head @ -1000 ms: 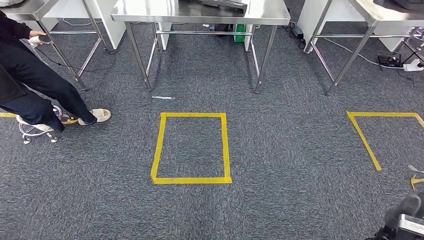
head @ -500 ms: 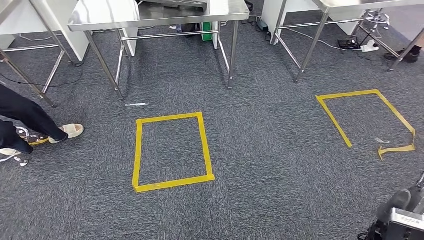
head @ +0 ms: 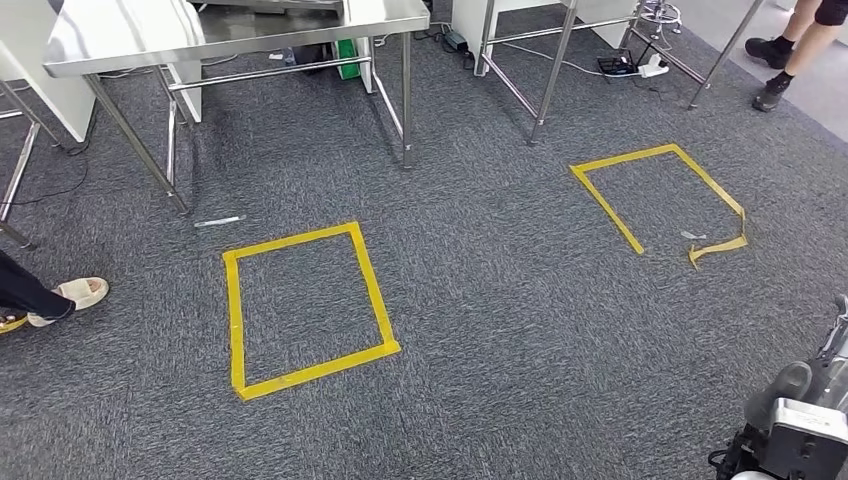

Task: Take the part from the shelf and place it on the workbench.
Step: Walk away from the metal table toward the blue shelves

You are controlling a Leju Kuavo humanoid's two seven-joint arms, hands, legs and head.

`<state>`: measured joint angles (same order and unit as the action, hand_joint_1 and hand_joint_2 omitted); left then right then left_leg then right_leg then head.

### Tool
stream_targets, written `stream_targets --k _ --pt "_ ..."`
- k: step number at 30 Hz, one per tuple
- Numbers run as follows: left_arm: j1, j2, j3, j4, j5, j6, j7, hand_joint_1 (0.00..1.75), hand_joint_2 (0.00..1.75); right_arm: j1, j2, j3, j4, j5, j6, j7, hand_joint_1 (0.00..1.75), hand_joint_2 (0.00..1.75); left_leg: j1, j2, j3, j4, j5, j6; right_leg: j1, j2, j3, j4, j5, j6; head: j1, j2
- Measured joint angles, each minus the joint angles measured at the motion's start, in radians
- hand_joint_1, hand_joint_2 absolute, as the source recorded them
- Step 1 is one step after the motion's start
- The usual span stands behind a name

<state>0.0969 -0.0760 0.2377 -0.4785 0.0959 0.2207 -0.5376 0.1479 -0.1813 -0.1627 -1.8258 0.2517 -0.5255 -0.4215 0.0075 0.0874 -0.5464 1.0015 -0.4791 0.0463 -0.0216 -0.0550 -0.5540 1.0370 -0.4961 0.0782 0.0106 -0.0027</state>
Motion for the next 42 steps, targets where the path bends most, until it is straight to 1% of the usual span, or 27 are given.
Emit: stream_targets --k 2,4,6,8,10,11,12,13,15,17,19,21,23,25,26,27,28,29,31,32,34,35,37,39,40,41,42 --pt "0.0 -0.001 0.001 -0.007 -0.002 0.0 0.002 0.0 0.0 0.004 -0.003 0.001 0.0 -0.004 -0.003 -0.001 0.0 0.0 -0.005 0.017 0.003 0.0 -0.001 -0.011 0.007 -0.014 0.021 -0.049 0.01 -0.011 -0.001 0.0" --pt "-0.001 -0.002 0.001 -0.013 -0.003 0.0 0.004 0.0 0.0 0.012 -0.005 0.002 0.0 -0.008 -0.005 -0.003 0.0 0.0 -0.003 0.027 0.007 0.001 -0.005 -0.024 0.005 0.012 0.016 -0.049 0.016 -0.026 -0.002 0.0" --pt "-0.002 -0.002 0.002 -0.018 -0.004 0.0 0.005 0.0 0.0 0.016 -0.007 0.002 0.0 -0.01 -0.007 -0.005 0.0 0.0 0.003 -0.015 -0.003 0.034 -0.034 -0.035 -0.003 0.033 0.018 -0.052 0.023 -0.041 -0.004 0.0" --pt "0.001 -0.002 0.004 -0.02 -0.004 0.0 0.005 0.0 0.0 0.017 -0.008 0.003 0.0 -0.01 -0.009 -0.005 0.0 0.0 0.006 -0.072 -0.052 0.148 -0.103 -0.039 -0.006 0.054 0.017 -0.053 0.028 -0.053 -0.007 0.0" --pt "0.006 -0.003 0.005 -0.02 -0.004 0.0 0.006 0.0 0.0 0.019 -0.007 0.004 0.0 -0.01 -0.009 -0.006 0.0 0.0 0.005 -0.089 -0.109 0.273 -0.154 -0.037 -0.003 0.078 0.014 -0.052 0.03 -0.059 -0.007 0.0" --pt "0.007 -0.003 0.005 -0.02 -0.004 0.0 0.006 0.0 0.0 0.02 -0.007 0.004 0.0 -0.011 -0.009 -0.006 0.0 0.0 0.006 -0.09 -0.118 0.291 -0.15 -0.036 -0.002 0.091 0.013 -0.051 0.031 -0.059 -0.007 0.0" --pt "0.008 -0.003 0.005 -0.02 -0.004 0.0 0.006 0.0 0.0 0.021 -0.007 0.004 0.0 -0.011 -0.009 -0.006 0.0 0.0 0.006 -0.091 -0.108 0.269 -0.127 -0.034 -0.001 0.105 0.014 -0.05 0.031 -0.059 -0.007 0.0" --pt "0.008 -0.002 0.005 -0.021 -0.004 0.0 0.006 0.0 0.0 0.021 -0.007 0.004 0.0 -0.011 -0.009 -0.006 0.0 0.0 0.007 -0.097 -0.081 0.212 -0.09 -0.032 -0.001 0.118 0.015 -0.048 0.031 -0.059 -0.007 0.0" --pt "0.008 -0.002 0.006 -0.022 -0.004 0.0 0.006 0.0 0.0 0.021 -0.007 0.004 0.0 -0.011 -0.009 -0.006 0.0 0.0 0.013 -0.14 -0.02 0.08 -0.032 -0.029 0.001 0.143 0.011 -0.04 0.03 -0.056 -0.006 0.0" --pt "0.008 -0.002 0.006 -0.023 -0.004 0.0 0.006 0.0 0.0 0.02 -0.008 0.004 0.0 -0.011 -0.009 -0.006 0.0 0.0 0.013 -0.168 0.003 0.024 -0.021 -0.027 0.003 0.165 -0.001 -0.035 0.032 -0.045 -0.006 0.0" --pt "0.007 -0.002 0.006 -0.024 -0.004 0.0 0.007 0.0 0.0 0.023 -0.01 0.004 0.0 -0.011 -0.009 -0.006 0.0 0.0 0.007 -0.148 0.002 0.02 -0.017 -0.017 0.001 0.183 -0.014 -0.037 0.038 -0.029 -0.006 0.0" --pt "0.006 -0.002 0.006 -0.027 -0.004 0.0 0.007 0.0 0.0 0.025 -0.012 0.003 0.0 -0.011 -0.009 -0.006 0.0 0.0 0.007 -0.122 0.002 0.012 -0.009 -0.001 0.0 0.151 -0.035 -0.011 0.025 -0.021 -0.003 0.0" --pt "0.007 -0.002 0.007 -0.028 -0.004 0.0 0.007 0.0 0.0 0.023 -0.013 0.003 0.0 -0.011 -0.009 -0.006 0.0 0.0 0.007 -0.095 0.001 0.007 -0.005 0.008 0.001 0.092 -0.088 0.091 -0.022 -0.022 0.002 0.0" --pt "0.01 -0.002 0.007 -0.028 -0.004 0.0 0.007 0.0 0.0 0.023 -0.013 0.004 0.001 -0.011 -0.009 -0.006 0.0 0.0 0.005 -0.066 -0.003 0.007 -0.005 0.01 0.001 0.07 -0.149 0.221 -0.069 -0.02 0.005 0.0" --pt "0.011 -0.002 0.007 -0.028 -0.004 0.0 0.007 0.0 0.0 0.024 -0.013 0.004 0.002 -0.011 -0.009 -0.006 0.0 0.0 0.005 -0.052 -0.005 0.007 -0.005 0.01 0.001 0.067 -0.161 0.252 -0.077 -0.015 0.005 0.0" --pt "0.01 -0.002 0.007 -0.028 -0.004 0.0 0.007 0.0 0.0 0.025 -0.013 0.004 0.002 -0.011 -0.009 -0.006 0.0 0.0 0.005 -0.038 -0.005 0.008 -0.005 0.01 0.0 0.063 -0.152 0.241 -0.069 -0.008 0.005 0.0" --pt "0.01 -0.003 0.007 -0.029 -0.004 0.0 0.007 0.0 0.0 0.025 -0.013 0.004 0.003 -0.012 -0.009 -0.006 0.0 0.0 0.005 -0.026 -0.004 0.008 -0.005 0.009 0.0 0.054 -0.121 0.19 -0.05 -0.001 0.005 0.0" --pt "0.01 -0.003 0.007 -0.029 -0.004 0.0 0.007 0.0 0.0 0.024 -0.013 0.003 0.003 -0.013 -0.009 -0.006 0.0 0.0 0.004 -0.014 -0.002 0.008 -0.006 0.008 0.0 0.031 -0.077 0.115 -0.025 0.005 0.006 0.0" --pt "0.01 -0.004 0.007 -0.03 -0.004 0.0 0.007 0.0 0.0 0.021 -0.014 0.003 0.002 -0.018 -0.01 -0.007 0.0 0.0 -0.003 0.007 0.002 0.01 -0.01 0.0 0.008 -0.013 -0.006 -0.01 0.009 0.001 0.005 0.0" --pt "0.01 -0.004 0.007 -0.03 -0.005 0.001 0.007 0.0 0.0 0.021 -0.014 0.003 0.002 -0.021 -0.011 -0.007 0.0 0.0 -0.006 0.017 0.004 0.01 -0.012 -0.006 0.012 -0.023 0.007 -0.036 0.016 -0.006 0.005 0.0" --pt "0.009 -0.005 0.007 -0.032 -0.005 0.002 0.009 0.0 0.0 0.027 -0.014 0.001 0.002 -0.025 -0.014 -0.009 0.0 0.0 -0.007 0.039 0.01 0.008 -0.015 -0.017 0.017 -0.003 0.004 -0.043 0.02 -0.023 0.003 0.0" --pt "0.008 -0.005 0.008 -0.033 -0.006 0.001 0.009 0.0 0.0 0.031 -0.013 0.0 0.002 -0.027 -0.016 -0.01 0.0 0.0 -0.005 0.035 0.012 0.011 -0.02 -0.024 0.012 0.009 0.004 -0.044 0.023 -0.03 0.003 0.0" --pt "0.008 -0.006 0.01 -0.037 -0.008 0.0 0.012 0.0 0.0 0.034 -0.012 0.0 0.0 -0.031 -0.019 -0.011 0.0 0.0 0.001 -0.014 -0.005 0.061 -0.058 -0.035 0.002 0.032 0.008 -0.049 0.029 -0.045 0.001 0.0" --pt "0.012 -0.006 0.013 -0.038 -0.01 -0.002 0.015 0.0 0.0 0.034 -0.009 0.001 -0.001 -0.033 -0.022 -0.012 0.0 0.0 0.004 -0.071 -0.057 0.18 -0.126 -0.039 0.0 0.054 0.008 -0.049 0.033 -0.057 -0.001 0.0" --pt "0.016 -0.006 0.015 -0.038 -0.011 -0.003 0.017 0.0 0.0 0.034 -0.007 0.002 -0.001 -0.034 -0.022 -0.012 0.0 0.0 0.004 -0.081 -0.084 0.239 -0.15 -0.04 0.0 0.066 0.007 -0.049 0.034 -0.061 -0.001 0.0" --pt "0.018 -0.006 0.018 -0.038 -0.012 -0.004 0.018 0.0 0.0 0.036 -0.005 0.002 -0.001 -0.037 -0.023 -0.012 0.0 0.0 0.005 -0.086 -0.102 0.274 -0.158 -0.042 0.001 0.079 0.006 -0.048 0.035 -0.062 -0.001 0.0" --pt "0.019 -0.006 0.02 -0.038 -0.012 -0.004 0.019 0.0 0.0 0.037 -0.003 0.002 -0.001 -0.042 -0.024 -0.012 0.0 0.0 0.006 -0.089 -0.103 0.273 -0.145 -0.043 0.001 0.093 0.006 -0.047 0.034 -0.061 -0.001 0.0"
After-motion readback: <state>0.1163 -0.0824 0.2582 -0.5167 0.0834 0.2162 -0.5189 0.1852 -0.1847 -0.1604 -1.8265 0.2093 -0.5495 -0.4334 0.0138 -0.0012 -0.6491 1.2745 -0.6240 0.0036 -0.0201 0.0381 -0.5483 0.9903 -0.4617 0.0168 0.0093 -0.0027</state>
